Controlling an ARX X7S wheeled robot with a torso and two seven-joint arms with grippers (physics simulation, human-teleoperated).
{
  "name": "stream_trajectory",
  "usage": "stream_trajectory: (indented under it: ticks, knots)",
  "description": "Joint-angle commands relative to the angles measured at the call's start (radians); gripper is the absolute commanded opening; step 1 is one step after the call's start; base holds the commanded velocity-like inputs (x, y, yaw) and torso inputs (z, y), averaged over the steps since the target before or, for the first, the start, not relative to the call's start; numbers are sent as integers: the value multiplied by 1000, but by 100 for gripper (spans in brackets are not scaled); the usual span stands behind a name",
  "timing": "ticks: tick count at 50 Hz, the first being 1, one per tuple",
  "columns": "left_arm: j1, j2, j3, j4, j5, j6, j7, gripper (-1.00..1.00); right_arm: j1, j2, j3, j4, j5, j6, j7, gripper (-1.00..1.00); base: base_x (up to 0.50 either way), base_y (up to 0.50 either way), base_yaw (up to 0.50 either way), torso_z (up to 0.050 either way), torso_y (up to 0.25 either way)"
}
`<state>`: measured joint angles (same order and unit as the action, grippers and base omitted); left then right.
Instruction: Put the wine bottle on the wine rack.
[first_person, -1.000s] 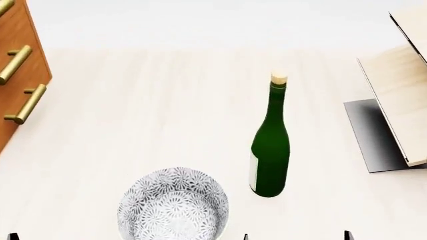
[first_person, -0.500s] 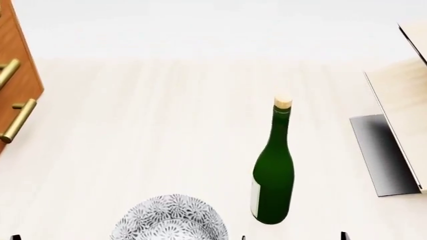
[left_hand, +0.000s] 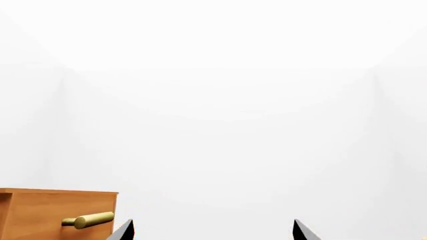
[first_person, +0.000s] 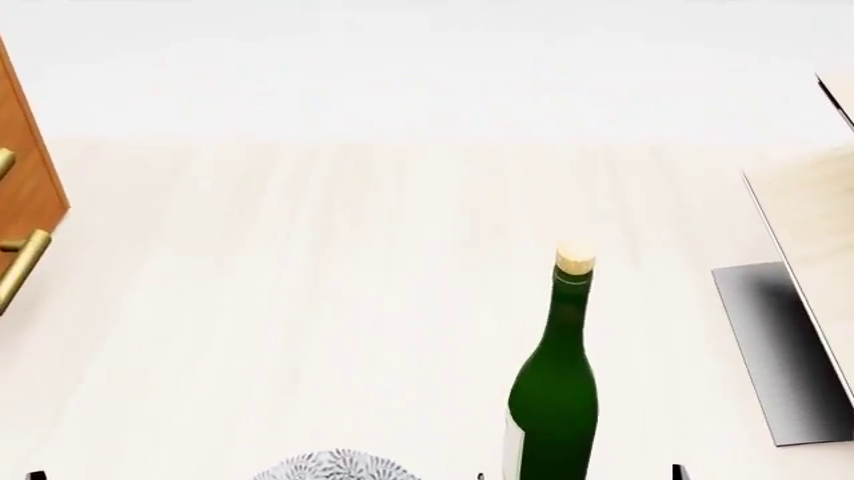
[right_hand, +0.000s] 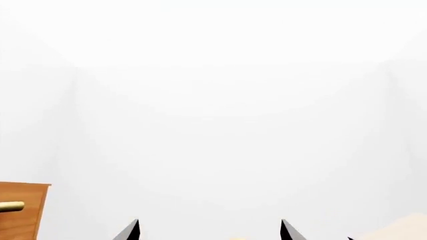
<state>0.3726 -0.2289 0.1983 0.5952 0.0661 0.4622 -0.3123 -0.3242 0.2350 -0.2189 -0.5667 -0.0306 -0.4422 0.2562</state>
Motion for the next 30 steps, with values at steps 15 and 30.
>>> stream_trajectory:
  ticks: [15,30]
  knots:
    - [-3,-13,14,-9,5,7,-16,100,23,1,-13,19,15,78,18,100,120,0,0,0,0]
    - [-5,-20,24,-11,7,5,-23,100,20,22,-27,10,54,82,8,100,0,-28,0,0,0]
